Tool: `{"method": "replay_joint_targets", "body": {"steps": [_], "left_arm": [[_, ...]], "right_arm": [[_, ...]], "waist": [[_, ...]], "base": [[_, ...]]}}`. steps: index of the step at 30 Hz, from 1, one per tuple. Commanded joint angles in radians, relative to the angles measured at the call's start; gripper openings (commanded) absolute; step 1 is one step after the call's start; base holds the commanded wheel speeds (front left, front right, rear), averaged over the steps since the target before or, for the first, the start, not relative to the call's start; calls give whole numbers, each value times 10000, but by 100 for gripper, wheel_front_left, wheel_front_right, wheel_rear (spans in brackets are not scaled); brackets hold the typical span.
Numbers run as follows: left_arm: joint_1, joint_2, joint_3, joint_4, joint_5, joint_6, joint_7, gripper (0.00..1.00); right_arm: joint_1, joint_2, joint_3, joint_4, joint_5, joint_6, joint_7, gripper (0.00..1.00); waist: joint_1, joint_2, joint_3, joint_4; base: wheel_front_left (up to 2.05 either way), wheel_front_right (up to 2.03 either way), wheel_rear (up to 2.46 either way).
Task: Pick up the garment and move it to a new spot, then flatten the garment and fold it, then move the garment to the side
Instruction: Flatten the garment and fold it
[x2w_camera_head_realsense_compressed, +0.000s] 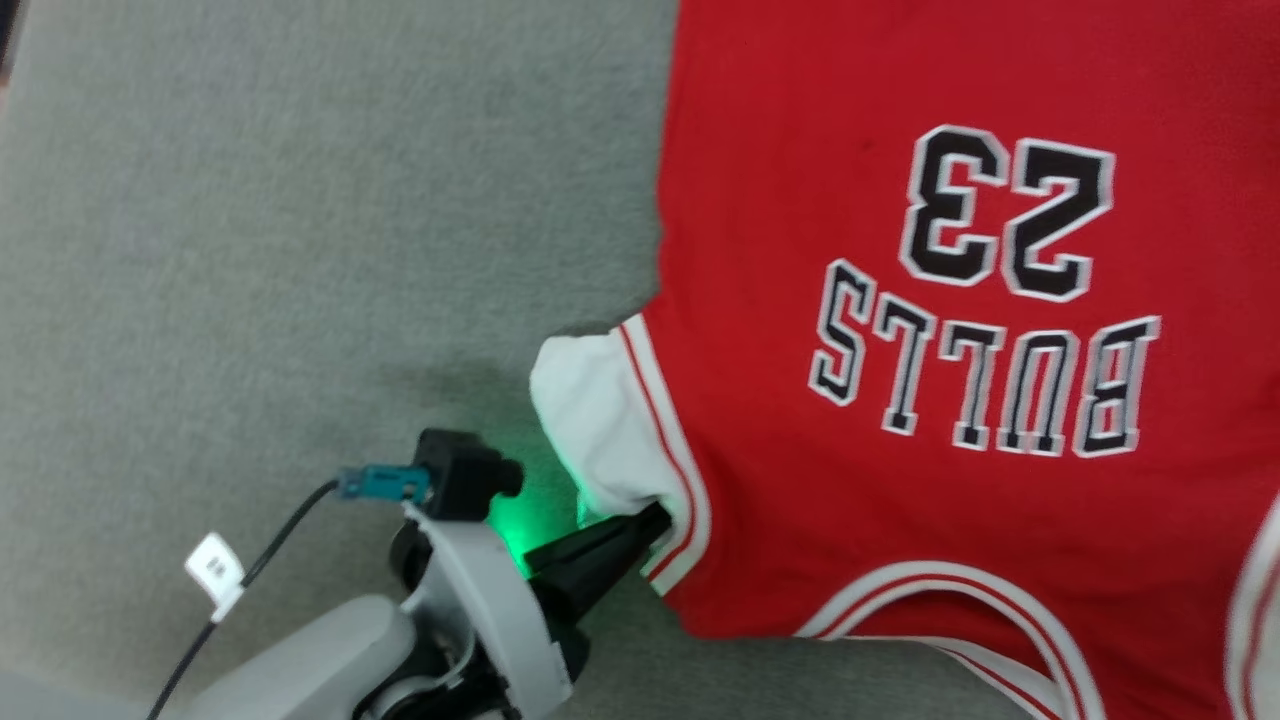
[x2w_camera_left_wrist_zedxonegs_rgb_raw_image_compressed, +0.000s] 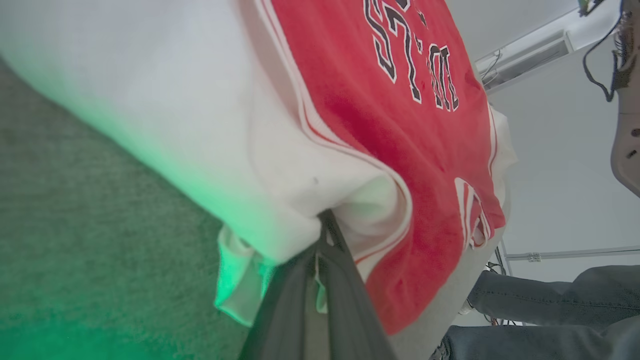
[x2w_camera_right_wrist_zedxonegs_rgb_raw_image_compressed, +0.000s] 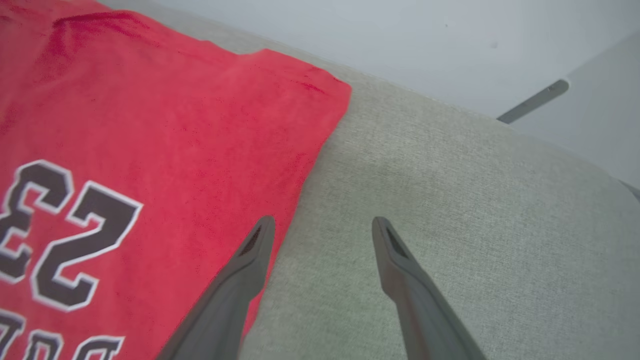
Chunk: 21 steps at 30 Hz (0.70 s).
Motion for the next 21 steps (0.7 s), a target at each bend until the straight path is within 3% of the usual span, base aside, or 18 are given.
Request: {"method": "replay_joint_targets", "body": {"steps": [1,3,8,17,18,19,20,21], "left_arm": [[-269,-346,-128,242,71,-44,69,0],[-470,-629,-276,364,55,-89,144,0],[-666,-796,-593,699,-40,-75,93,0],[-847,-552,-1091,708,-515,-15,-297,0],[-910,-517,-1127,727,-556,-7,-348,0],[-963,-492,-1151,729,-618,-7,-412,0],[-990,-455,-1160,748,-676,-6,-483,0],[-1023,-391,-1178,779,-711,-5,-551,0]], "right_arm": [[-545,-141,46,551,-430,-7,189,100],[-1287,-327,225,1455,-937,-7,421,100],[-2659,-95,127,3349,-1544,-7,652,100],[-3774,459,438,5293,-2257,-6,930,100],[-3854,590,356,5448,-2266,-1,873,74],[-3922,709,341,5562,-2312,1,829,22],[-3943,807,388,5658,-2324,1,814,0],[-3971,859,425,5718,-2335,2,745,0]], "waist": [[-1,0,1042,1028],[-1,0,1271,1423],[-1,0,1563,1906],[-1,0,1829,1962],[-1,0,1840,1935],[-1,0,1837,1898],[-1,0,1823,1846],[-1,0,1798,1775]], "base": [[0,0,0],[0,0,0],[0,0,0],[0,0,0],[0,0,0],[0,0,0],[0,0,0],[0,0,0]]}}
